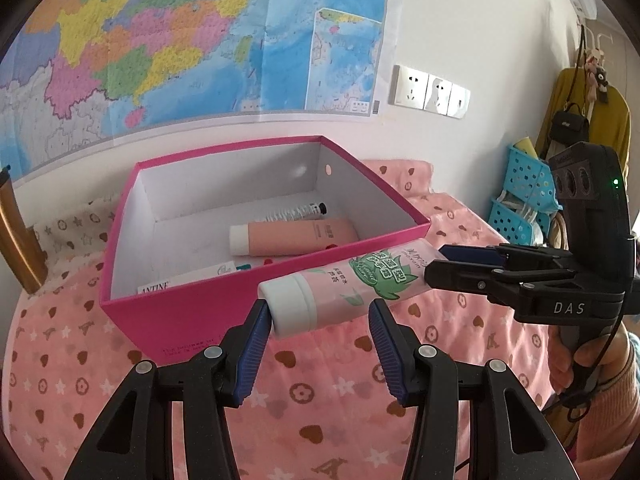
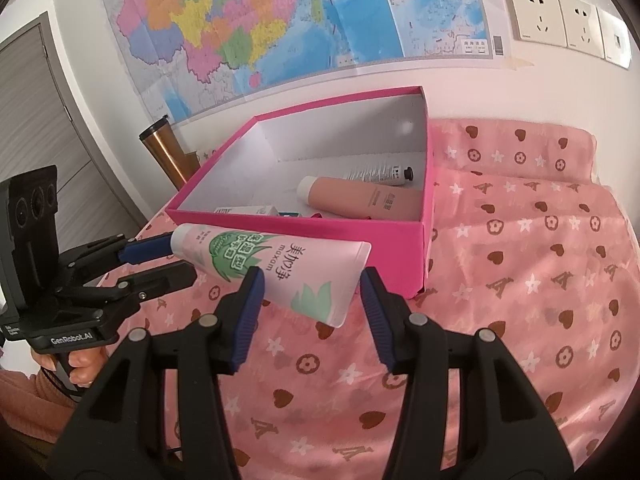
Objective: Organize rigid objects
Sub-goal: 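Carry the white-green tube with the left gripper over the magenta box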
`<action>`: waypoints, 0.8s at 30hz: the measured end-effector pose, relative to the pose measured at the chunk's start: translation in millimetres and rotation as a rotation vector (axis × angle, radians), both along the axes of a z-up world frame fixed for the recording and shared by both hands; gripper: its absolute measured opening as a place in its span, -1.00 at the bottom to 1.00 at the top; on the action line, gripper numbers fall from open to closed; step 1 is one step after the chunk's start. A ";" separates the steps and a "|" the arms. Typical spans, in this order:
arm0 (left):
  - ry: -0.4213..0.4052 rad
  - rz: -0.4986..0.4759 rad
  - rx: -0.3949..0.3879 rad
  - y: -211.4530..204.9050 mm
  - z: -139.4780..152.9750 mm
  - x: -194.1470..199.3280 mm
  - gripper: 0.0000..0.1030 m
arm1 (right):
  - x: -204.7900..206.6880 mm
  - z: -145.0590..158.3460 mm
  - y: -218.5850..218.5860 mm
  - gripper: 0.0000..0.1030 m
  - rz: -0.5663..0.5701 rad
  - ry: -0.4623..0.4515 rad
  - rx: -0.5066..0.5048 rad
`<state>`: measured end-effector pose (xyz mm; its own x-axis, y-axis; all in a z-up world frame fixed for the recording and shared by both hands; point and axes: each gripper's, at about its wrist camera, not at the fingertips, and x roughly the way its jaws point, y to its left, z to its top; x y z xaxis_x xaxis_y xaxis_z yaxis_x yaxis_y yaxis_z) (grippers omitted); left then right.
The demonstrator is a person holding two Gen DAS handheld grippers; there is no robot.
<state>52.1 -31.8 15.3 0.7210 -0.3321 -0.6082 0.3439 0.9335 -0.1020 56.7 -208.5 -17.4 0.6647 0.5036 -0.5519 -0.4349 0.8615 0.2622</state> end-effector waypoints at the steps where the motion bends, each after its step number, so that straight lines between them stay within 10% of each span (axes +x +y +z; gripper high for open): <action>1: 0.000 -0.001 -0.001 0.0 0.4 0.6 -0.02 | 0.3 0.6 -0.1 0.02 0.000 -0.002 0.000; 24: -0.017 0.000 -0.001 -2.0 5.7 10.0 -0.02 | 7.2 10.8 -2.2 0.02 -0.002 -0.024 0.002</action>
